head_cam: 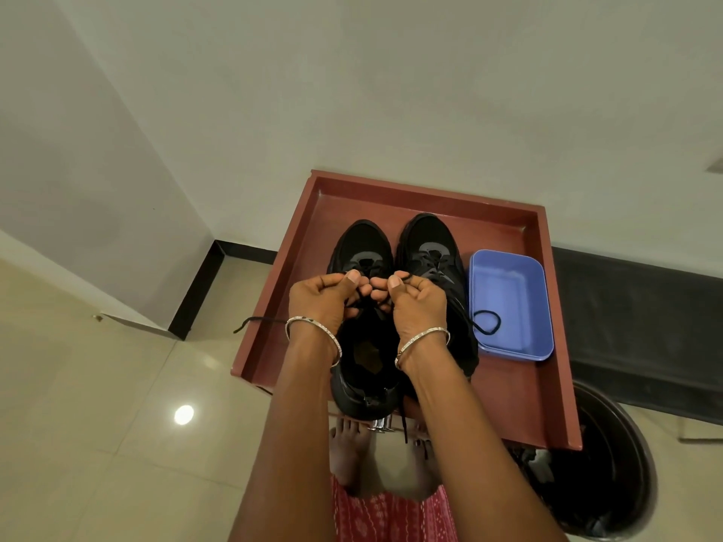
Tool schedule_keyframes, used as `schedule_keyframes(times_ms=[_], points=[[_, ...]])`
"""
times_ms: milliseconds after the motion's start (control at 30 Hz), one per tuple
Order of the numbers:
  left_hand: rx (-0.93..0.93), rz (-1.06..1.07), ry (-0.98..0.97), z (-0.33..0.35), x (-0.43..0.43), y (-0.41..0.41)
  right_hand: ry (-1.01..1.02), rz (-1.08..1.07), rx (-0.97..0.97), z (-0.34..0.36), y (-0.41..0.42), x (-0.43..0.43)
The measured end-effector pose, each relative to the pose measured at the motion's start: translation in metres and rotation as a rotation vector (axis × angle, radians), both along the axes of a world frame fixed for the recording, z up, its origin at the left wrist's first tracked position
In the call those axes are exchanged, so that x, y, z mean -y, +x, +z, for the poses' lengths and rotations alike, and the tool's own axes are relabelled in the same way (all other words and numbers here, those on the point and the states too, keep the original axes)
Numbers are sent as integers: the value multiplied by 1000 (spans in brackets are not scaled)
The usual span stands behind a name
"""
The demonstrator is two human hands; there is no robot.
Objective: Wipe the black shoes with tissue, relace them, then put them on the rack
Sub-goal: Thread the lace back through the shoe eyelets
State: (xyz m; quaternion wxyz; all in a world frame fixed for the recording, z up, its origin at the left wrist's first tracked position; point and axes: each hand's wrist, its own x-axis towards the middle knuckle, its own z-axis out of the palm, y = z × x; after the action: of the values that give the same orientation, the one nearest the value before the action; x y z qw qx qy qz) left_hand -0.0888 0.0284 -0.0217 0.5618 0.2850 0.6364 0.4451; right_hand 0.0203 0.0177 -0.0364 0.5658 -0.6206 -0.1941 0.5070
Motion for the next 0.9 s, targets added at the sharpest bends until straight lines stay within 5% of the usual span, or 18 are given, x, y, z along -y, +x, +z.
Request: schedule_keyframes(times_ms=[400, 733, 900], points=[[226, -122, -29, 6, 2, -5, -18, 87, 59, 0, 4, 0], [94, -178, -29, 3, 0, -2, 55, 208, -162, -1, 10, -1], [85, -143, -1, 3, 1, -2, 67, 316, -86, -1, 11, 0]])
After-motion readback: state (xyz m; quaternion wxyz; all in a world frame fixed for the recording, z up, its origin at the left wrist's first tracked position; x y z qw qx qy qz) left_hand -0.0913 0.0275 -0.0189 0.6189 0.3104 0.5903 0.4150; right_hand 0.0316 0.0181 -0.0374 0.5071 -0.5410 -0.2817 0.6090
